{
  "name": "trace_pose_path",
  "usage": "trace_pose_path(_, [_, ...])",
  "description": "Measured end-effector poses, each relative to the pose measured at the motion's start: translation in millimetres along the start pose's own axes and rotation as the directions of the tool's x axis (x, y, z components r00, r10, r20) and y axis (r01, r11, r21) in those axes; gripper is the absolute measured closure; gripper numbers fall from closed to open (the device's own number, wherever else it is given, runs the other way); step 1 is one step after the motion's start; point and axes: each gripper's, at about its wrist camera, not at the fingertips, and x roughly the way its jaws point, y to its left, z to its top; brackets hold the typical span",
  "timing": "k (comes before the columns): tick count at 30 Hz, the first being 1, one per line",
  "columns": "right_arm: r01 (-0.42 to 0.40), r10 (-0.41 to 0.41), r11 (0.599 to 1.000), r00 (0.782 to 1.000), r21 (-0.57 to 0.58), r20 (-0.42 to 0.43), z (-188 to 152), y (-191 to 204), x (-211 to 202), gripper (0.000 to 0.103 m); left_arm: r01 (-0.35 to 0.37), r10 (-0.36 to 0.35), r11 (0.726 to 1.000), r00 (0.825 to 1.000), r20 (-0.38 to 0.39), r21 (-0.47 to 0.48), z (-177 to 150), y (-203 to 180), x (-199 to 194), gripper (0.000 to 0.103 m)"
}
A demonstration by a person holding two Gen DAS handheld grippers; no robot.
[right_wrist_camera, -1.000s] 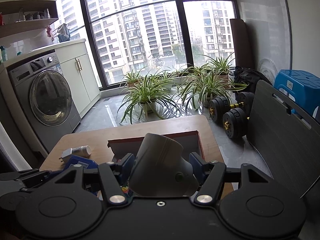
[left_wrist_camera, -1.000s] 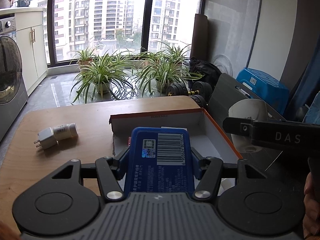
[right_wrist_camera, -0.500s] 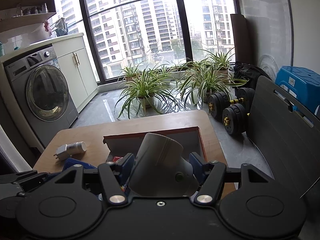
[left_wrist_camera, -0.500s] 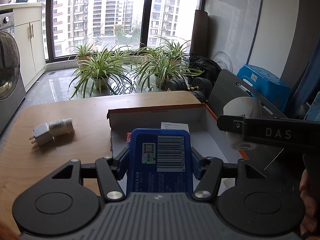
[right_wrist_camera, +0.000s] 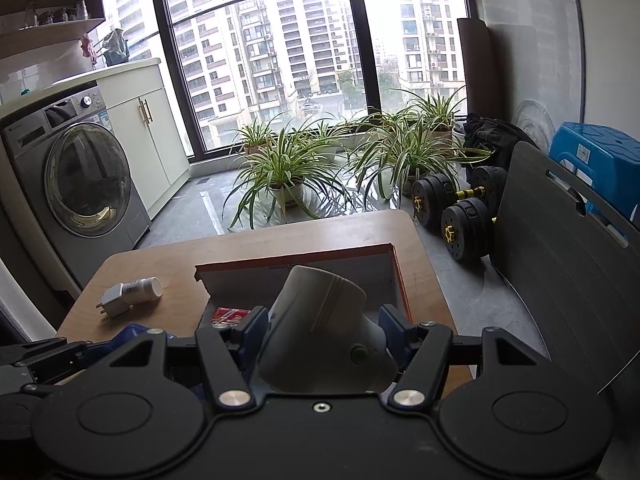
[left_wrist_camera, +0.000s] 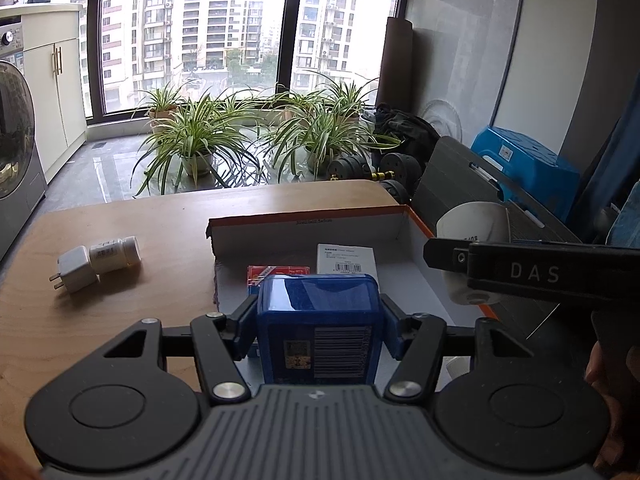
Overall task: Organize rigid objects
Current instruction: 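Lower the blue box into the tray and open the left tool while the right tool releases the diffuser, then move the left tool to the white plug adapter while the right tool moves to the white pill bottle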
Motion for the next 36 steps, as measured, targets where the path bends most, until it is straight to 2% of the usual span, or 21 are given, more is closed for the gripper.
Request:
trace_pose_path(8, [-0.006, 0.006, 1.000, 1.000, 0.010, 0.005, 6, 0, 5, 0.028, 0.019, -0.019, 1.000, 1.000, 0.008, -0.010, 4, -1, 2, 0.041])
trace_pose_path(11, [0.000, -0.001, 1.000, 1.000, 0.008, 0.017, 7, 2, 1, 0.028, 0.047, -0.047, 0.999, 0.999, 0.013, -0.017, 5, -1, 1, 0.041])
trace_pose_path(13, [0.002, -0.003, 1.000, 0.999, 0.008, 0.034, 7, 4, -6, 0.025, 0.064, -0.063, 0.998, 0.998, 0.021, -0.019, 7, -1, -1, 0.037])
trace_pose_path(14, [0.016, -0.016, 1.000, 0.999, 0.006, 0.046, 7, 5, -11, 0.025, 0.069, -0.068, 0.997, 0.997, 0.026, -0.020, 7, -1, -2, 0.031])
trace_pose_path(23, [0.033, -0.031, 0.999, 0.996, -0.022, 0.085, 8, 16, -41, 0.021, 0.030, -0.028, 0.999, 0.999, 0.041, -0.045, 12, 5, -20, 0.019])
trace_pose_path(29, [0.036, -0.034, 0.999, 0.995, -0.023, 0.095, 7, 23, -54, 0.015, -0.028, 0.031, 0.998, 0.999, 0.042, -0.060, 16, 16, -38, 0.010])
trace_pose_path(36, [0.008, -0.003, 0.999, 0.996, -0.047, 0.091, 3, 44, -66, 0.013, -0.069, 0.074, 0.993, 0.996, 0.050, -0.091, 12, 37, -57, 0.008])
